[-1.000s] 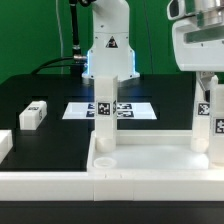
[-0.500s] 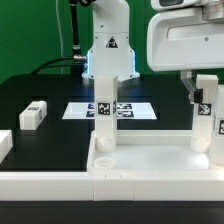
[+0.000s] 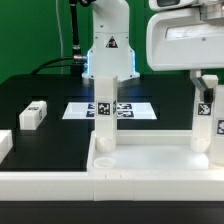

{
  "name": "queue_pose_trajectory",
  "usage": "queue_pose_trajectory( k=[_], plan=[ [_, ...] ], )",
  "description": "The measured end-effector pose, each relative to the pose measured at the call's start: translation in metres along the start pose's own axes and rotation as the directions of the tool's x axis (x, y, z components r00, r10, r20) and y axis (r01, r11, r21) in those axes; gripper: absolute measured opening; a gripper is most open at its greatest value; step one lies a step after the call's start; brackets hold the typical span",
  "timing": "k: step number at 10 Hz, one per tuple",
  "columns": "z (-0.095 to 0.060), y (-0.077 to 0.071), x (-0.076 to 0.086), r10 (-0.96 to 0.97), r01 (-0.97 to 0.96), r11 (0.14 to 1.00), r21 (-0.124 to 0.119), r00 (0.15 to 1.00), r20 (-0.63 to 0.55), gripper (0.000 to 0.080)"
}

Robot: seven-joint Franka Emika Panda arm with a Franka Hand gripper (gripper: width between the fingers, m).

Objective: Assemble desk

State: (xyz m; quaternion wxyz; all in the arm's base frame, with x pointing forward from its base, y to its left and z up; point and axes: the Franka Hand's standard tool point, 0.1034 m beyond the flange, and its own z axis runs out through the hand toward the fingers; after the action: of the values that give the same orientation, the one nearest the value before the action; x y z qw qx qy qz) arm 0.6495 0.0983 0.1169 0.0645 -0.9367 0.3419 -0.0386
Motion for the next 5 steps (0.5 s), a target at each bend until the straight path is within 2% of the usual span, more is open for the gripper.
queue_pose_trajectory(
  k=[1, 3, 4, 5],
  plan=[
    [0.0004, 0.0007, 0.0000, 0.147, -0.147, 0.989, -0.003, 0.989, 0.001, 0.0294],
    [0.0010, 0.0024, 0.0008, 0.420, -0.419, 0.908, -0.008, 0.908, 0.000, 0.0294],
    [0.0010, 0.0037, 0.0010, 0.581, -0.581, 0.814, -0.011, 0.814, 0.006, 0.0294],
    [0.0017, 0.0040, 0.0009, 0.756, -0.756, 0.654, 0.009, 0.654, 0.026, 0.0294]
  ],
)
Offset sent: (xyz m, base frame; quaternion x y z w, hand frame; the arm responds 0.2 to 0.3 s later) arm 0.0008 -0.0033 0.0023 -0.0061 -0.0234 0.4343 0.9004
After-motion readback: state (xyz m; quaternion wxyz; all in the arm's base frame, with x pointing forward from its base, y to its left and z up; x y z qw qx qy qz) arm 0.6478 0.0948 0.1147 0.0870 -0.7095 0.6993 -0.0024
